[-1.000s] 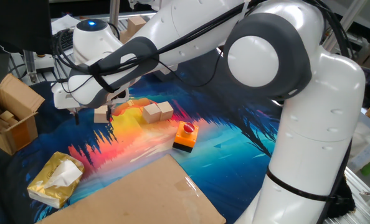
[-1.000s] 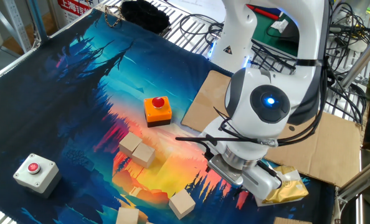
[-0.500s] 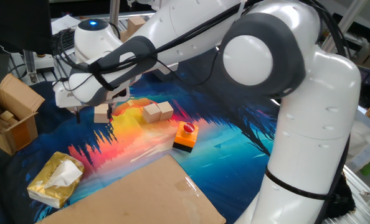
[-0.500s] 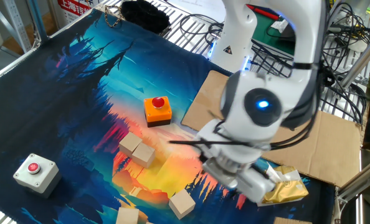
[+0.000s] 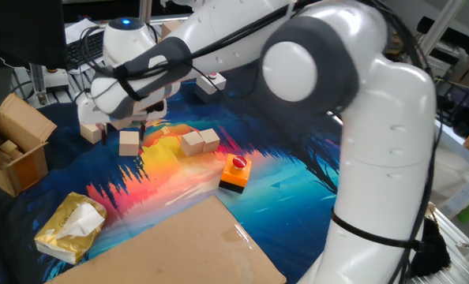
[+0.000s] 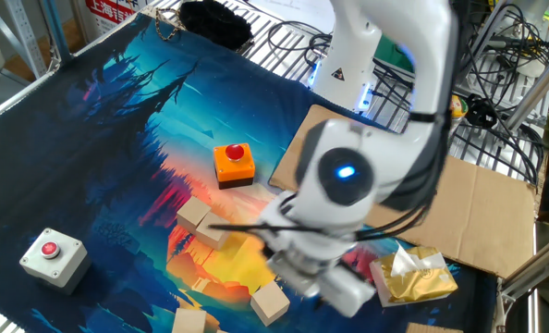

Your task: Stack the blocks into a pyramid shape

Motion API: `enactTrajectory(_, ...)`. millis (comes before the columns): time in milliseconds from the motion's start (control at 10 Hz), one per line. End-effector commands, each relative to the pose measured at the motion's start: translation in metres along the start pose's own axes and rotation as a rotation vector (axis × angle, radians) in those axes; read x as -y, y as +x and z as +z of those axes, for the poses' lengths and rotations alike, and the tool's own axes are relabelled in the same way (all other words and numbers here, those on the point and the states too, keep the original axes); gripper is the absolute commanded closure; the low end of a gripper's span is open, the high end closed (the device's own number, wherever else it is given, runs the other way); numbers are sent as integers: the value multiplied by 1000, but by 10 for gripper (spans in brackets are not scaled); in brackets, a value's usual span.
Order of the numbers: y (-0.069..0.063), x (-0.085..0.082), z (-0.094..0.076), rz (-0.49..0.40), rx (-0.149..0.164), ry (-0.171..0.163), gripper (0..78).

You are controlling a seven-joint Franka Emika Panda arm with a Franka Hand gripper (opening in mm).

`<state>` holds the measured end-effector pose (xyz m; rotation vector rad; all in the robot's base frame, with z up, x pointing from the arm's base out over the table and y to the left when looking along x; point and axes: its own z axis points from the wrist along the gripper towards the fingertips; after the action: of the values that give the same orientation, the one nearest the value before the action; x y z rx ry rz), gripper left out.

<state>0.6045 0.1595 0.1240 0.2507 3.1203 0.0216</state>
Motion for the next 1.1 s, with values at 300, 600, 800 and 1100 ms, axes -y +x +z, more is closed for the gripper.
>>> enactTrajectory(300,-42,20,21,8,-12,-29,1)
enactTrajectory(600,-37,18,19,26,-15,-30,1)
enactTrajectory(800,-30,17,18,39,-13,-28,1)
enactTrajectory(1100,-21,14,17,84,-14,-28,1)
